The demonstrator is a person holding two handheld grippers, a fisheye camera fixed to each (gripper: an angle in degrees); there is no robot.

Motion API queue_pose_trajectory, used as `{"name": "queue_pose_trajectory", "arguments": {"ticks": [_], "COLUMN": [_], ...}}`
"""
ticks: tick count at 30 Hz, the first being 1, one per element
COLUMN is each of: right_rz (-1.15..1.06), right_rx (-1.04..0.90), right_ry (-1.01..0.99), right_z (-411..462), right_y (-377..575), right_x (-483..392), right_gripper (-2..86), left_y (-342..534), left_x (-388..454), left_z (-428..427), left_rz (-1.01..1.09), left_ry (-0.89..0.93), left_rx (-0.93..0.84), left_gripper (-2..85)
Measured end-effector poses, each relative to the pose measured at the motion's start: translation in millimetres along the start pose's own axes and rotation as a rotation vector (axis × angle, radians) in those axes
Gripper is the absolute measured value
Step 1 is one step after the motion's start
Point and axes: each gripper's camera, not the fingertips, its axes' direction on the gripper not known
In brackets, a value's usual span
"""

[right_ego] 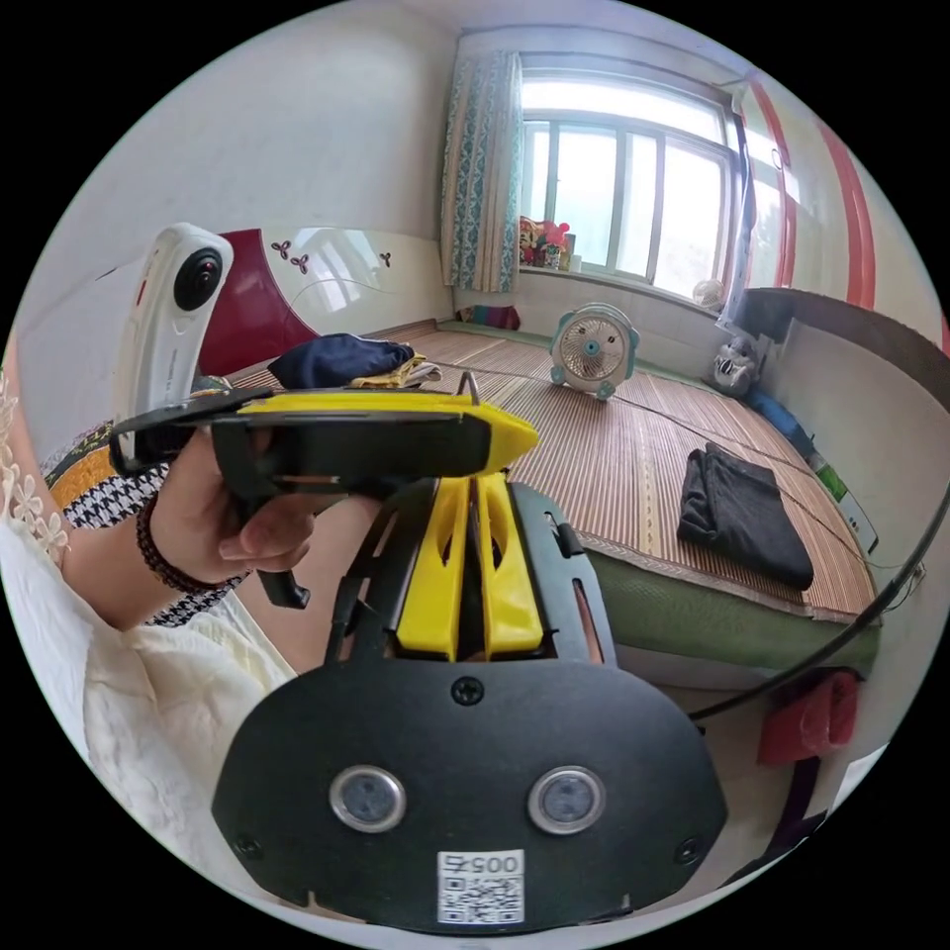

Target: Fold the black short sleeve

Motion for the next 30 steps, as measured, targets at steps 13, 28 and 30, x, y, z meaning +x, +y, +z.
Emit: {"name": "queue_pose_trajectory", "arguments": {"ticks": [13, 28, 30], "right_rz": [-0.026, -0.097, -0.097], "right_rx": [-0.174, -0.294, -0.307], "right_ry": [-0.063, -0.207, -0.202], "right_z": [41.5, 90.0, 95.2], "right_y": [18.3, 17.4, 16.4], "right_x": [-1.8, -27.4, -27.9], "right_gripper": [4.7, 5.6, 5.5], "left_y": [-16.0, -31.8, -36.6], "left_x": [-52.0, -224.1, -254.6], "left_z": [-71.8, -271.2, -306.6], "left_rz": [-0.037, -0.27, -0.289], "left_ry": [-0.066, -0.501, -0.591], "left_rx": [0.102, 0.229, 0.203], "left_gripper": [2.0, 1.4, 1.3]}}
